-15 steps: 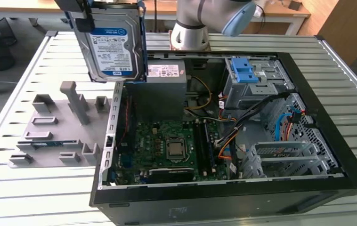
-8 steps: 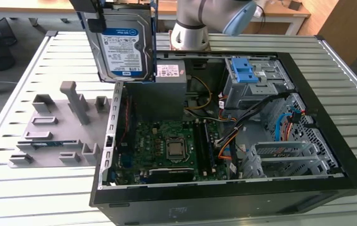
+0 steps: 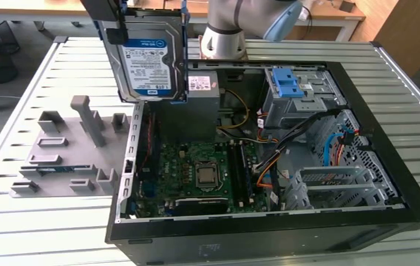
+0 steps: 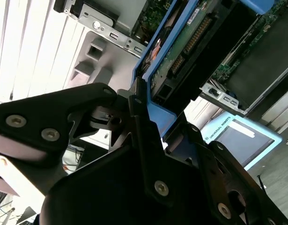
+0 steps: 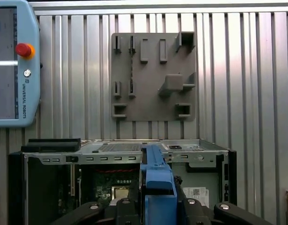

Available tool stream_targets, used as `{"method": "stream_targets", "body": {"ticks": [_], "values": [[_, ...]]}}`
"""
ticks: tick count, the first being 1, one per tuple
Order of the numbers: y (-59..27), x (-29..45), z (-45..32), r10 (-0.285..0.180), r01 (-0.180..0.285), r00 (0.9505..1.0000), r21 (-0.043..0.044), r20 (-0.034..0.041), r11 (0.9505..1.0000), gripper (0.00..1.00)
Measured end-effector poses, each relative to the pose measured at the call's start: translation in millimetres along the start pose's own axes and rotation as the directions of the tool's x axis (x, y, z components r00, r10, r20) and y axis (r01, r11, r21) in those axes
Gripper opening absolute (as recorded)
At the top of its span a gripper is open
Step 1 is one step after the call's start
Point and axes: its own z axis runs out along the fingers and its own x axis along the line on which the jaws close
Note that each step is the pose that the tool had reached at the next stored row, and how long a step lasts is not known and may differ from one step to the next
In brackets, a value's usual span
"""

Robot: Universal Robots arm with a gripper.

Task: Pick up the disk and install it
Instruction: 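Pick up the disk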

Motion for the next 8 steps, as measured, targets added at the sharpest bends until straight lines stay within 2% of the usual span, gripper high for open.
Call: {"method": "stream_targets", "body": {"ticks": [3, 8], "values": [[-5.0, 4.5, 1.3, 0.0, 0.0, 1.0, 0.0007, 0.0002, 1.0, 0.36], [-27.4, 4.3, 3.5, 0.0, 0.0, 1.0, 0.0007, 0.0001, 1.0, 0.36]]}}
